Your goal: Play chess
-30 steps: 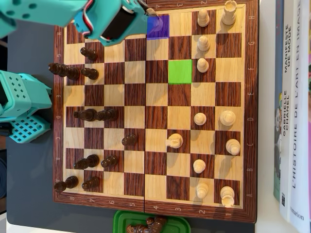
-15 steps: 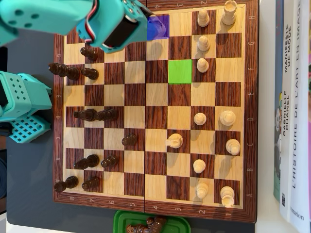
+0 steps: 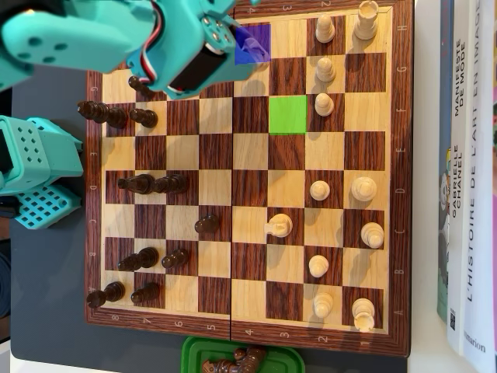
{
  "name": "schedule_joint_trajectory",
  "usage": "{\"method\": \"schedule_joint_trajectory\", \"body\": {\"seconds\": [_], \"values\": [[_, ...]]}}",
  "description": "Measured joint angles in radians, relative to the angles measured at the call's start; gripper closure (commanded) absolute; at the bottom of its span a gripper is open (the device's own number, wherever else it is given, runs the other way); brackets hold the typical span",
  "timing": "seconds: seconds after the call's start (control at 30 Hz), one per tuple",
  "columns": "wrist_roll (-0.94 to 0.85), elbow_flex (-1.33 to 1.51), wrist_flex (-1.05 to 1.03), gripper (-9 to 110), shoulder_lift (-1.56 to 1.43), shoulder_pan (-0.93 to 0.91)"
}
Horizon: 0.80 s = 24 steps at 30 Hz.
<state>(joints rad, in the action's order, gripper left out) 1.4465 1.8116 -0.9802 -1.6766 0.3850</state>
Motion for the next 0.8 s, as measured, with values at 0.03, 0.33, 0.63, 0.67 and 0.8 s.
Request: {"method": "schedule_joint_trajectory", "body": {"seconds": [0.03,0.33,0.63,0.67,0.8], "values": [[0.000,0.000,0.000,102,0.000,-0.006],[0.000,0.000,0.000,102,0.018,-0.067],[0.000,0.002,0.000,102,0.038,-0.080],[0.000,0.002,0.000,102,0.038,-0.080],[0.000,0.002,0.000,102,0.038,-0.081]]}}
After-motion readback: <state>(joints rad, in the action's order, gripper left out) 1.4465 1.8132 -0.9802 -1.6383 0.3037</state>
